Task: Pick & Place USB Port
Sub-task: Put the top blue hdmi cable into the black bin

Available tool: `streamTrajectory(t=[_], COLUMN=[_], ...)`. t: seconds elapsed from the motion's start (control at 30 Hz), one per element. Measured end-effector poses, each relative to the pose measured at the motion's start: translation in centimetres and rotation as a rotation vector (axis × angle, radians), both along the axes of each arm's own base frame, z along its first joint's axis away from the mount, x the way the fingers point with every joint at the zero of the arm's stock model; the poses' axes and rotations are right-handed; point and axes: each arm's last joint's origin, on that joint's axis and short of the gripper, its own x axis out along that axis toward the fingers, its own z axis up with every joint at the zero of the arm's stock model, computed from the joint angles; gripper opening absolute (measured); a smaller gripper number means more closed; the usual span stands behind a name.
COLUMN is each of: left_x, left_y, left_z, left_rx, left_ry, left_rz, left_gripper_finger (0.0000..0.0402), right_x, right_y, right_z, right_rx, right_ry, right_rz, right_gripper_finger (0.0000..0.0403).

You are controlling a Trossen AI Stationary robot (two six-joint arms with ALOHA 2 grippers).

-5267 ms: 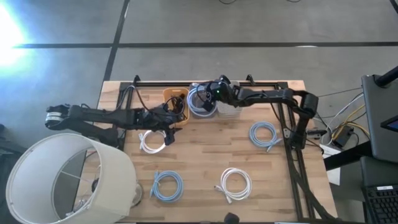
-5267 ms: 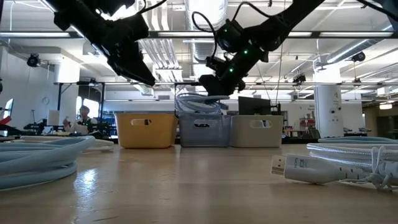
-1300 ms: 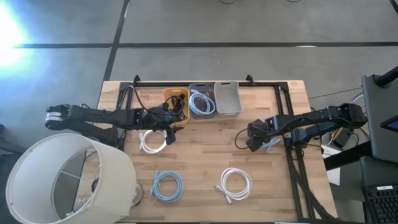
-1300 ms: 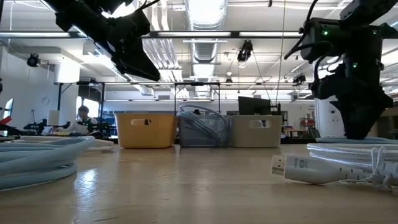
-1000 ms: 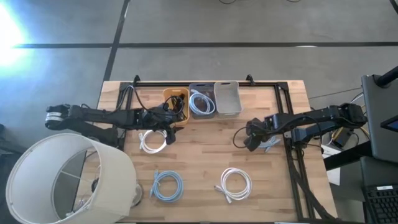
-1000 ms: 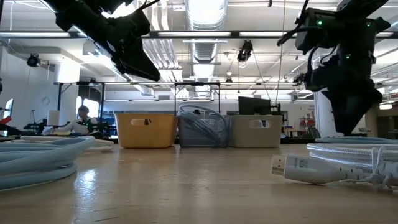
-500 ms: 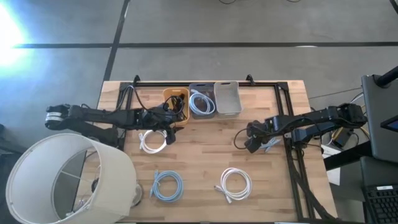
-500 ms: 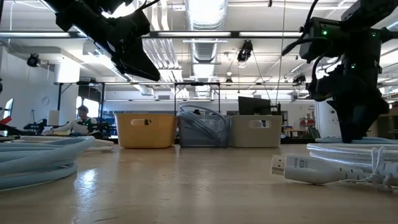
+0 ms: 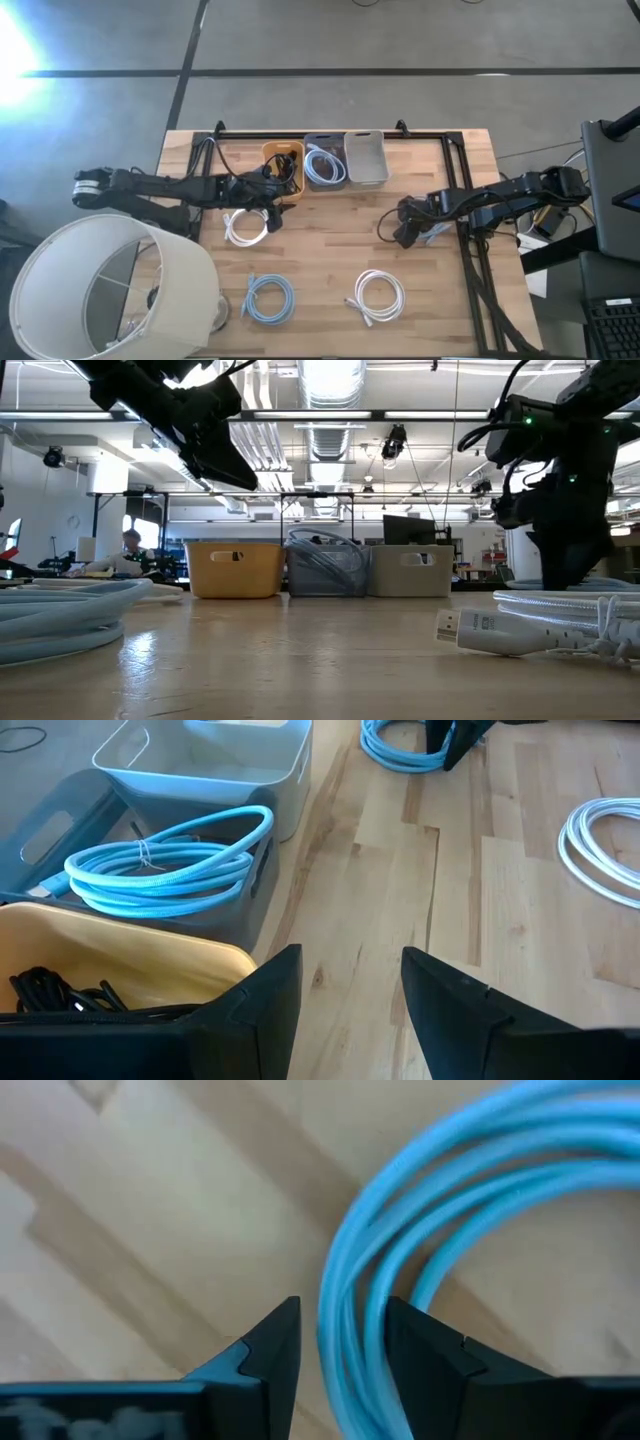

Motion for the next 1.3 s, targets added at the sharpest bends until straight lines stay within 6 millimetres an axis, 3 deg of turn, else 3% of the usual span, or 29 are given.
streamTrajectory(t=[0.13, 0.4, 0.6, 1.3], left_x=[0.0, 0.0, 0.0, 0.0], left_y=[0.0, 0.0, 0.0, 0.0], left_z=[0.0, 0.0, 0.0, 0.0], left_rx=[0.000, 0.001, 0.000, 0.002], left_ry=[-0.005, -0.004, -0.003, -0.002], left_rz=[0.000, -0.001, -0.001, -0.002], left_gripper_finger=[0.0177, 0.0177, 0.0177, 0.0177], right_x=[0.1, 0.7, 1.9, 7.1], right_y=[-0.1, -0.1, 0.0, -0.3], right_z=[0.0, 0.5, 2.2, 12.9], right_rx=[-0.021, -0.023, -0.008, -0.239], right_ry=[-0.015, -0.050, -0.111, -0.476], right_rz=[-0.032, -0.019, 0.039, 0.387], right_gripper_finger=[0.0109, 0.0018, 0.0017, 0.0014])
